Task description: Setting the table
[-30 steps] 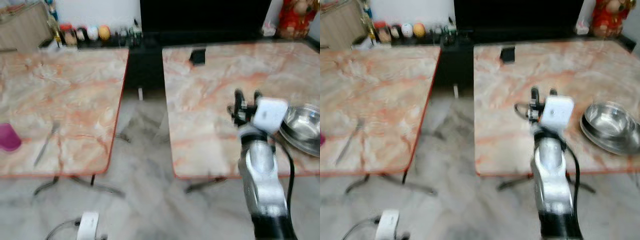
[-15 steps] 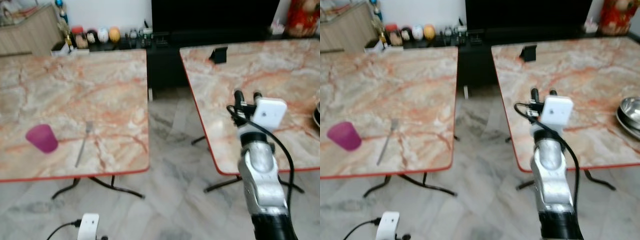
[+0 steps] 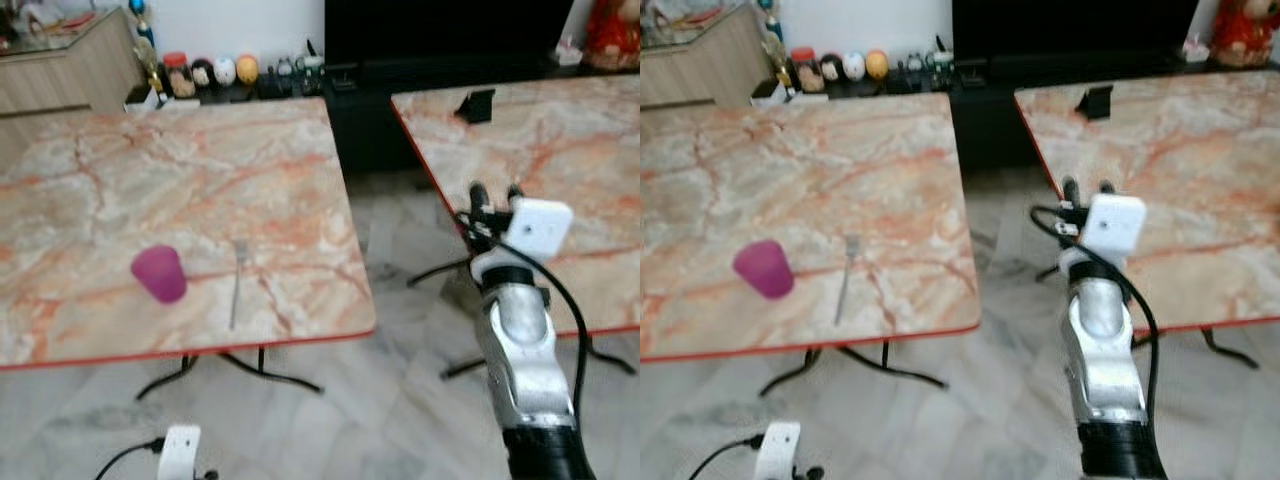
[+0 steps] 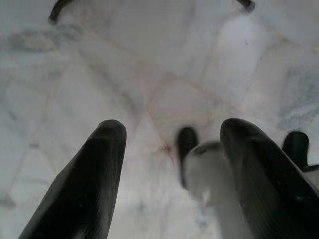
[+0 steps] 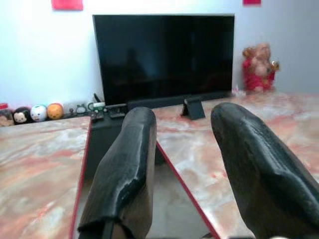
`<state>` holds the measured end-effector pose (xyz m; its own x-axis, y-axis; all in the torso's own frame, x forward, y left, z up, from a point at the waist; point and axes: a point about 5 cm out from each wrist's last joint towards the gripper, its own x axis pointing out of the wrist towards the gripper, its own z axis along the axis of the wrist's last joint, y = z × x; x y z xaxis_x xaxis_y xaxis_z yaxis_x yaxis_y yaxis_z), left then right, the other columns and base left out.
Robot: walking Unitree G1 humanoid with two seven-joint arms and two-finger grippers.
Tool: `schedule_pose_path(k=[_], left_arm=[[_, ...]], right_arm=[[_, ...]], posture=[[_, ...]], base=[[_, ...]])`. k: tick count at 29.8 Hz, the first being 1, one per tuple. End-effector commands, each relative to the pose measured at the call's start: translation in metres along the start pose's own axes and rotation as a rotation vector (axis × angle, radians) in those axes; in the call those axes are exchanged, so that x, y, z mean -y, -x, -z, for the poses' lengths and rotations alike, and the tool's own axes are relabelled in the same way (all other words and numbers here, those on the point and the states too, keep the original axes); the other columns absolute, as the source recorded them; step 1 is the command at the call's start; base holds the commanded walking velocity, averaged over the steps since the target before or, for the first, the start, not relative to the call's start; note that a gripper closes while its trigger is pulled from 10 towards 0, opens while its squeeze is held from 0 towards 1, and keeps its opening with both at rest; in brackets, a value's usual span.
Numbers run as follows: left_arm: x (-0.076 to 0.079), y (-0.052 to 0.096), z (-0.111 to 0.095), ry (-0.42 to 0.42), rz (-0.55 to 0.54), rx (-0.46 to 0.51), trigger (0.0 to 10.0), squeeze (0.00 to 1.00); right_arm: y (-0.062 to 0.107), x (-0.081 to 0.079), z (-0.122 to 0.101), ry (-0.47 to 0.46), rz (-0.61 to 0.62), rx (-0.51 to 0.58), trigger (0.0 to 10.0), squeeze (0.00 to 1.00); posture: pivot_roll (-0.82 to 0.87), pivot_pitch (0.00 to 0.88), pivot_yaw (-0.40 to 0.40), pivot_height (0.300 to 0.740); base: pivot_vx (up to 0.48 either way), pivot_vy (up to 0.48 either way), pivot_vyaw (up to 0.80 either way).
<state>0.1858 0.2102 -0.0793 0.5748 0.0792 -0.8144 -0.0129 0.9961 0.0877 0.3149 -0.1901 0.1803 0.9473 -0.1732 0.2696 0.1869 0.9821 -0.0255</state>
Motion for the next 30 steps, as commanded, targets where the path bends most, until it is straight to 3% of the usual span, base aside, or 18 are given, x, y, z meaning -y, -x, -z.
schedule_pose_path(k=[1, 22, 30], left_arm=[[-0.0079, 0.0015, 0.0052, 0.002, -0.019, -0.015, 10.0, 0.00], [-0.0069, 0.0016, 0.0056, -0.003, -0.017, -0.014, 10.0, 0.00], [-0.0071, 0.0017, 0.0056, -0.014, -0.018, -0.010, 10.0, 0.00]], right_arm=[[-0.0014, -0.0100, -0.0054, -0.020, -0.025, 0.016, 10.0, 0.00], [-0.0027, -0.0126, -0.0061, -0.021, -0.037, 0.024, 10.0, 0.00], [-0.0029, -0.0126, -0.0055, -0.020, -0.038, 0.022, 10.0, 0.00]], posture=[[-0.01, 0.000, 0.006, 0.740], [-0.01, 0.000, 0.005, 0.740], [-0.01, 0.000, 0.006, 0.740]], base=[[0.000, 0.401, 0.00], [0.000, 0.397, 0.00], [0.000, 0.031, 0.00]])
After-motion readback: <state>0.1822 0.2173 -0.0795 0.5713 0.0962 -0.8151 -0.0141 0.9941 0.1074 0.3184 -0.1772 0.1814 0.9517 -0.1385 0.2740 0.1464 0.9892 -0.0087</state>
